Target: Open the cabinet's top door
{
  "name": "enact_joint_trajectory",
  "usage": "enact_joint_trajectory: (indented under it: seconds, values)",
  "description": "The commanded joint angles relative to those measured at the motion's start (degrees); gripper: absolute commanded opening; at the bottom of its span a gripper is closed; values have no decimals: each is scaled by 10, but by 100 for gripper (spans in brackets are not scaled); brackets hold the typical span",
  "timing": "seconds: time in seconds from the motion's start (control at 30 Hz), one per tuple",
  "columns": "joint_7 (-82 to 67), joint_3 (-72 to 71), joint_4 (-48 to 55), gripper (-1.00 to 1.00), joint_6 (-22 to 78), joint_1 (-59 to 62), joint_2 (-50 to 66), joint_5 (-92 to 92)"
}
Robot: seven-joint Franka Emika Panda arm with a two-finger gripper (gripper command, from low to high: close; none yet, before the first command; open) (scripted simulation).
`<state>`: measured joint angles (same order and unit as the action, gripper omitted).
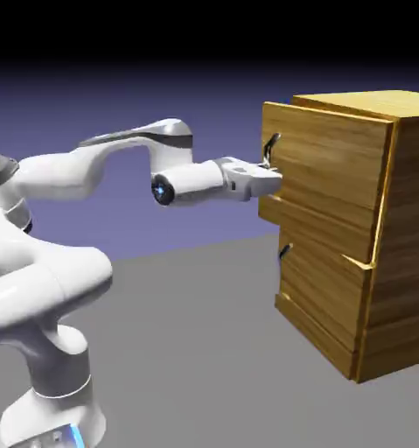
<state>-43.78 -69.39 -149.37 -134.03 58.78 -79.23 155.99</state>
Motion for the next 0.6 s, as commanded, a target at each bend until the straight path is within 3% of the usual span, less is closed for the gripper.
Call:
enact_joint_trajectory:
  seconds: [0.0, 0.27, 0.57]
  values:
    - [-5, 10, -18, -100, 24, -9, 1, -5]
    - [-44, 105, -136, -100, 224, -43, 13, -78]
    - [-95, 219, -199, -100, 448, 8, 49, -203]
